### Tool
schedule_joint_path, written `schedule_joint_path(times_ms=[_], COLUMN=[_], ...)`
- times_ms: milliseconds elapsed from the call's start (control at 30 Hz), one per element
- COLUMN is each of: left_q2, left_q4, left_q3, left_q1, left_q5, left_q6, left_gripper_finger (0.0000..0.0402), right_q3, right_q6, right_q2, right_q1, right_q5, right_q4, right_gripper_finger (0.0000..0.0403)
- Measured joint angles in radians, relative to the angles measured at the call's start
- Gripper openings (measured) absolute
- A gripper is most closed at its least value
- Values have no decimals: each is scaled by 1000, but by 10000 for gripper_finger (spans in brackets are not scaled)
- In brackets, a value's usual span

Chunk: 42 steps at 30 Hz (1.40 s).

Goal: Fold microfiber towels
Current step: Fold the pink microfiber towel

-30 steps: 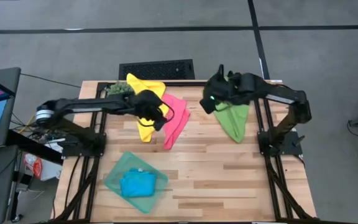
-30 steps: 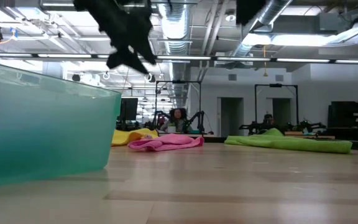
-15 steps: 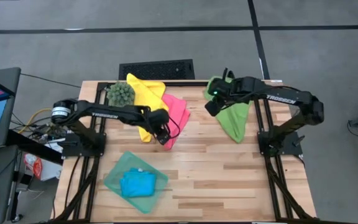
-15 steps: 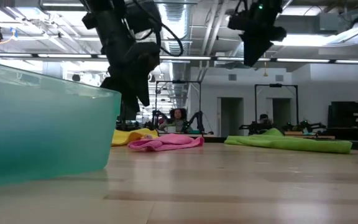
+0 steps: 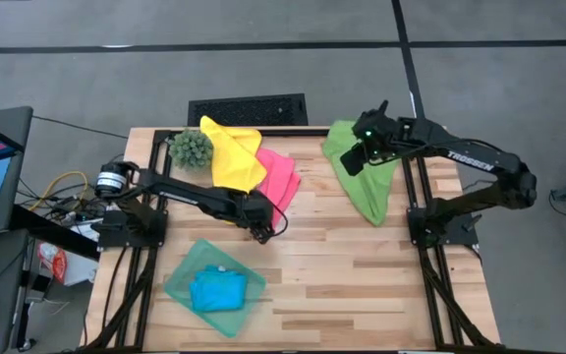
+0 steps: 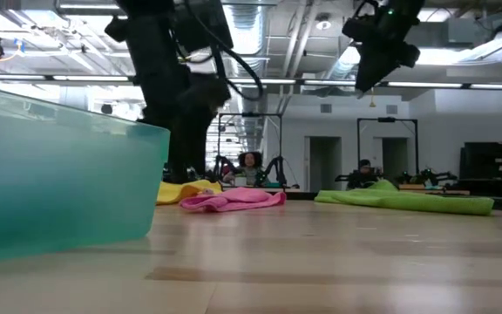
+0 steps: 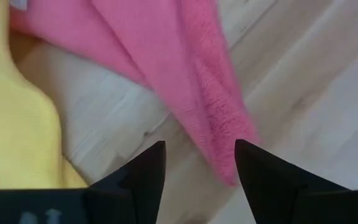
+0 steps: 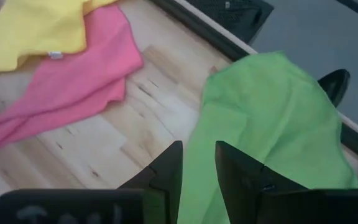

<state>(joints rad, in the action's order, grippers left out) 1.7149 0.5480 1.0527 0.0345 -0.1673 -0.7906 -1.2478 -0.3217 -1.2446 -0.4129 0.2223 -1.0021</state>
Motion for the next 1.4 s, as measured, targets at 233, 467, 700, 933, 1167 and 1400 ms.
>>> schedule_joint_path(times_ms=[233, 467, 700, 933, 1167, 1400], left_q2=[61, 99, 98, 100, 100, 98], left_q4=[-23, -40, -31, 37, 416, 682], left_q3=[1, -13, -14, 83, 365, 641], left_q1=[0, 0, -14, -18, -18, -19], left_q5=[25, 57, 68, 218, 202, 156], left_q6=[-13, -7, -4, 42, 265, 455], left_gripper_finger=[184, 184, 84, 5, 1, 0], right_q3=[-1, -1, -1, 13, 118, 259], right_q6=[9, 16, 36, 141, 315, 426], right_q2=[38, 58, 63, 63, 51, -25], right_q1=[-2, -2, -2, -2, -35, -19], right_q5=[-12, -13, -14, -25, -245, -378], right_q4=[-1, -7, -6, 86, 294, 548], right_gripper_finger=[119, 119, 119, 119, 119, 119])
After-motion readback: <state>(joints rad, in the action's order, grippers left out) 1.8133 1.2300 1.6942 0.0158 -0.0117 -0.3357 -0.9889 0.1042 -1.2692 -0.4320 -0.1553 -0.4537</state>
